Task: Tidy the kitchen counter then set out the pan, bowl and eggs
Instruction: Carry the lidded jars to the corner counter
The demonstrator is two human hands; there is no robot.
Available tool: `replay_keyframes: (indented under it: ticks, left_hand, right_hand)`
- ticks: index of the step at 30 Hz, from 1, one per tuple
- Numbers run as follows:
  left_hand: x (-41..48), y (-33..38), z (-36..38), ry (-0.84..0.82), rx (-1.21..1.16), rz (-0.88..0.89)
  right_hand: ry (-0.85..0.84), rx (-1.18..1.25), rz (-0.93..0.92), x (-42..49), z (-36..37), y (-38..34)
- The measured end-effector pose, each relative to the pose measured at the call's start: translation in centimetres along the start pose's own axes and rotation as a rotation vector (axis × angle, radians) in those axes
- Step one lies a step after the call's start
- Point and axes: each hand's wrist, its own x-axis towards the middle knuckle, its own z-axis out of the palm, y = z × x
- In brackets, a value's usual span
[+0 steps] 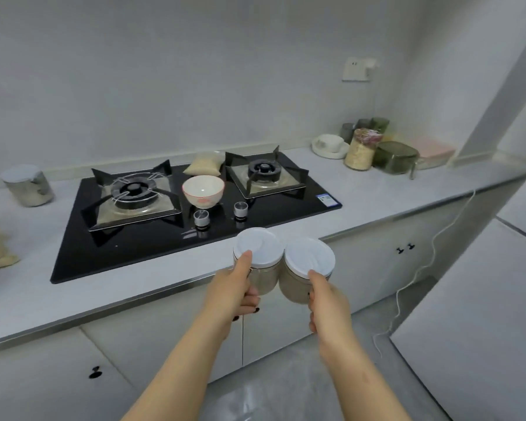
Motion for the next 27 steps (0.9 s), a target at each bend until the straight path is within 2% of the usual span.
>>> replay_keyframes:
  ticks: [8, 12, 21, 27]
  left_hand:
    - [4.7, 2.9, 10.5, -0.168, 0.09, 0.034]
    - [9.9, 5.3, 16.3, -0.253, 0.088, 0.042]
    - [24.3, 14.6, 28.8, -0.347, 0.085, 0.109]
    - [30.5, 19.6, 34.9, -0.378, 0.105, 0.164]
  right_hand:
    - [0.147, 0.116, -0.005, 6.4, -7.1, -2.2]
    - [0.235, 0.136, -0.016, 13.0, -9.5, -4.6]
    - [0.331, 0.168, -0.069, 29.4, -12.7, -14.7]
    - [0.365, 0.178, -0.12, 37.0, -14.6, -19.9]
